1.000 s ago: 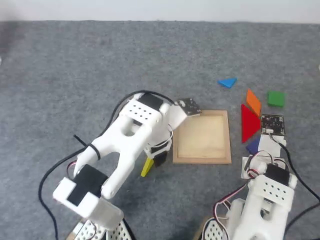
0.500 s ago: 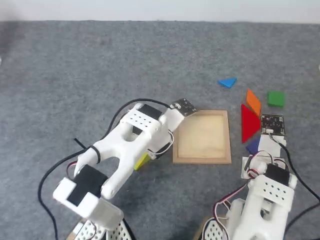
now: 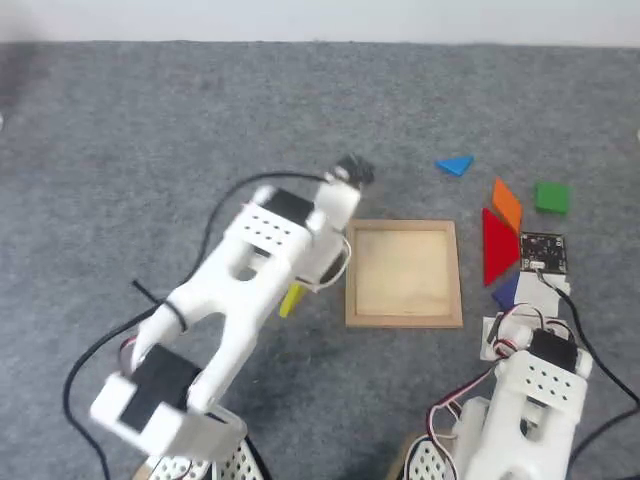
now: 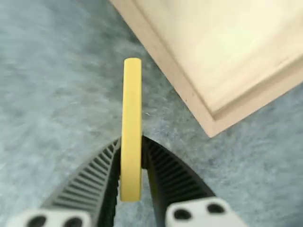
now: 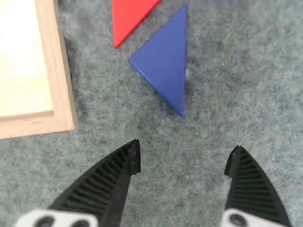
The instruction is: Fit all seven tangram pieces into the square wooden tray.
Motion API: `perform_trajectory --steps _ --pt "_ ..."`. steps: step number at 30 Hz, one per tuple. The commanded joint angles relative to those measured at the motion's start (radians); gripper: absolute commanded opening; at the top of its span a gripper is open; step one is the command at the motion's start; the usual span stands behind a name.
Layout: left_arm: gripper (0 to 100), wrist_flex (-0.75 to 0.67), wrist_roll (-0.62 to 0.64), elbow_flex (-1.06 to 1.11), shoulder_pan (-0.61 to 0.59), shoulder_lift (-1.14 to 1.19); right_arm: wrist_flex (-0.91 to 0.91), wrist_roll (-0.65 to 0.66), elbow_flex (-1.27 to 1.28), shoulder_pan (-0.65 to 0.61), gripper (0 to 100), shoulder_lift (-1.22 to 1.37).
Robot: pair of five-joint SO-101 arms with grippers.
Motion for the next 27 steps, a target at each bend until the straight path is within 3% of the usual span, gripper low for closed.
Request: perform_trajectory --steps 1,10,19,27 --pt "1 0.051 0.044 -0.110 -0.020 -0.115 -0.019 -0.011 -0.009 -0.007 29.6 -0.019" --pt "1 -0.035 0.055 -0.147 -0.011 -0.081 -0.036 -0.015 -0.005 -0.007 29.6 -0.019" --pt "1 -0.158 0.264 -0.234 0.149 0.158 -0.038 -0.018 -0.005 -0.007 29.6 -0.016" --pt "1 -0.183 0.411 -0.478 0.166 0.488 -0.039 -0.020 -0.005 -0.007 29.6 -0.016"
